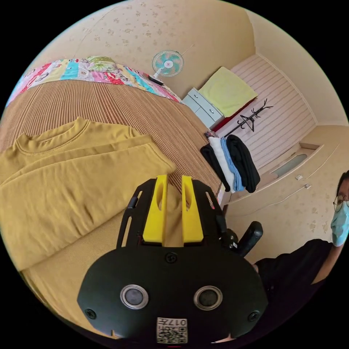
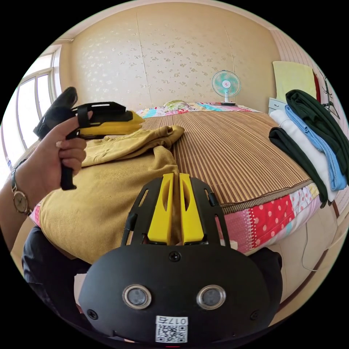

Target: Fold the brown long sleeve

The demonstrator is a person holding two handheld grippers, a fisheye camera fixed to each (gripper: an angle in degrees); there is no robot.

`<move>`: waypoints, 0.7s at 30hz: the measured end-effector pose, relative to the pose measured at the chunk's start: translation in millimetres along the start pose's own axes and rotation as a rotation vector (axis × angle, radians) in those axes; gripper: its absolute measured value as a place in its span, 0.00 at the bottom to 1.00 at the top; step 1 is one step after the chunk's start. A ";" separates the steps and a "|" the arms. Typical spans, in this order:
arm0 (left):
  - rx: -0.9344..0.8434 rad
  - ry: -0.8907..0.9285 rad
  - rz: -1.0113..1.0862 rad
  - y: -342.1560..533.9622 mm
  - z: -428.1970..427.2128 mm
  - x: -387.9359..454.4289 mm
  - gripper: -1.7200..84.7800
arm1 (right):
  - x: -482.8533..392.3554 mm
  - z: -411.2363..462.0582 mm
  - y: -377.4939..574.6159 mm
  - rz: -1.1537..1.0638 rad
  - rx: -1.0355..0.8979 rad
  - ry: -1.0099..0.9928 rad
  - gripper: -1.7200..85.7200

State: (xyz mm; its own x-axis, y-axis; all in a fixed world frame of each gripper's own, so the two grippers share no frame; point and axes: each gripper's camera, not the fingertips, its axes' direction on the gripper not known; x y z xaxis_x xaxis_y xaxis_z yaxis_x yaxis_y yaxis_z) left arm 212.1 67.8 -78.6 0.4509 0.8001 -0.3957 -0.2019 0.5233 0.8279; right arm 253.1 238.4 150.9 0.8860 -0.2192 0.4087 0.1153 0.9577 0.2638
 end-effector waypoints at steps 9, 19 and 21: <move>0.121 -0.204 -0.318 175.2 -132.2 -70.6 0.17 | -4.6 -1.5 0.2 -0.009 -0.005 -0.002 0.05; 0.287 -0.457 -0.458 257.5 -201.6 -57.6 0.14 | -23.8 -39.5 -6.4 -0.102 0.039 -0.065 0.05; 0.318 -0.520 -0.445 259.6 -207.6 -54.0 0.13 | -45.8 -49.2 -3.3 -0.202 0.069 -0.025 0.05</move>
State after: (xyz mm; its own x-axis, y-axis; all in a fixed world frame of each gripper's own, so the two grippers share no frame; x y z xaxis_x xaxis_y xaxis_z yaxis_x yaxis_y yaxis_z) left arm -45.2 221.3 75.2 0.7996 0.2496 -0.5462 0.3205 0.5919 0.7396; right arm 234.2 254.5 88.3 0.8363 -0.4108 0.3632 0.2575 0.8790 0.4012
